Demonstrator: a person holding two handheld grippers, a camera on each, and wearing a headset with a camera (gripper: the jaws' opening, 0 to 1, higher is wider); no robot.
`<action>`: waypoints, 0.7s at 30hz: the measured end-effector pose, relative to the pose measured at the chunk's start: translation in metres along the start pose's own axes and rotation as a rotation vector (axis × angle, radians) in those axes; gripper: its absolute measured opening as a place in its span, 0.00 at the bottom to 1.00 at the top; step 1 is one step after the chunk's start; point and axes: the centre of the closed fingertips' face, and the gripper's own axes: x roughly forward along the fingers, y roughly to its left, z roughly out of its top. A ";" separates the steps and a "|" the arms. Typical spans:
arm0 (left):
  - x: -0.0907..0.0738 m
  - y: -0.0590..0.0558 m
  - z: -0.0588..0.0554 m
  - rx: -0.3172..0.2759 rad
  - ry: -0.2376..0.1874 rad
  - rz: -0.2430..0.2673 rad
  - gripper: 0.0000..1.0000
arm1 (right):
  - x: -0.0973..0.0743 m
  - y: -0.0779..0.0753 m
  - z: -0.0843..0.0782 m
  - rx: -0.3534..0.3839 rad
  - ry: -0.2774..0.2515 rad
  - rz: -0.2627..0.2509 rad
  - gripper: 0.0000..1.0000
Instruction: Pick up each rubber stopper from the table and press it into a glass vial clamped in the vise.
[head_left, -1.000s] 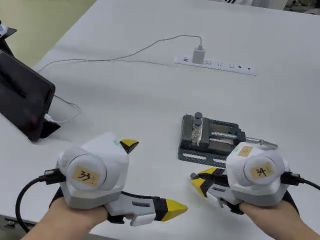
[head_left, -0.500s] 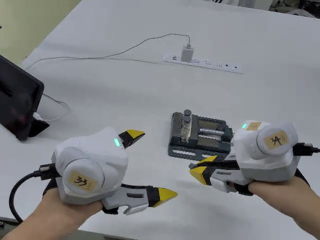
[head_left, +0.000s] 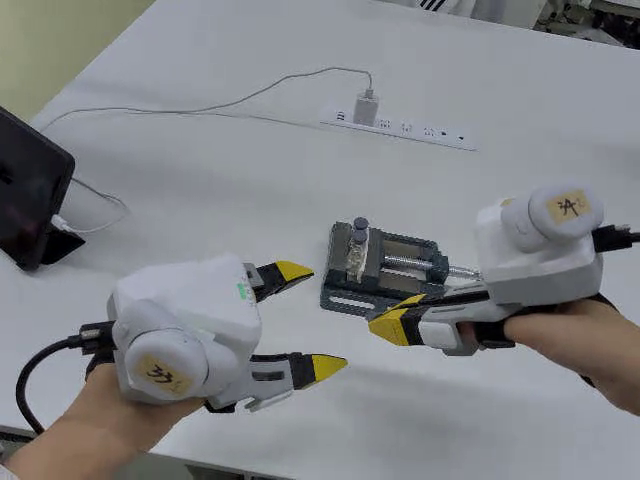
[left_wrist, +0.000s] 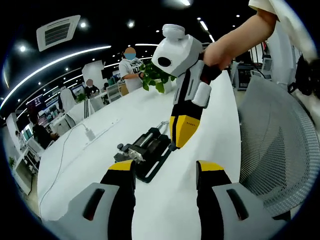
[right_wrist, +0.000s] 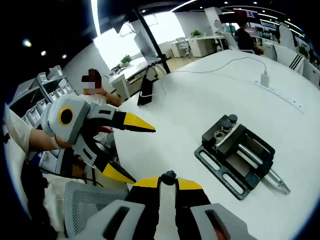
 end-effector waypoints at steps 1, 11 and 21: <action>0.002 -0.002 0.000 0.017 0.006 -0.008 0.44 | -0.001 0.006 0.000 0.032 0.015 0.036 0.06; 0.008 -0.017 0.009 0.160 0.011 -0.045 0.26 | -0.010 0.031 -0.002 0.106 0.073 0.170 0.06; 0.006 -0.029 0.017 0.244 0.000 -0.100 0.14 | -0.012 0.045 -0.013 0.117 0.136 0.275 0.06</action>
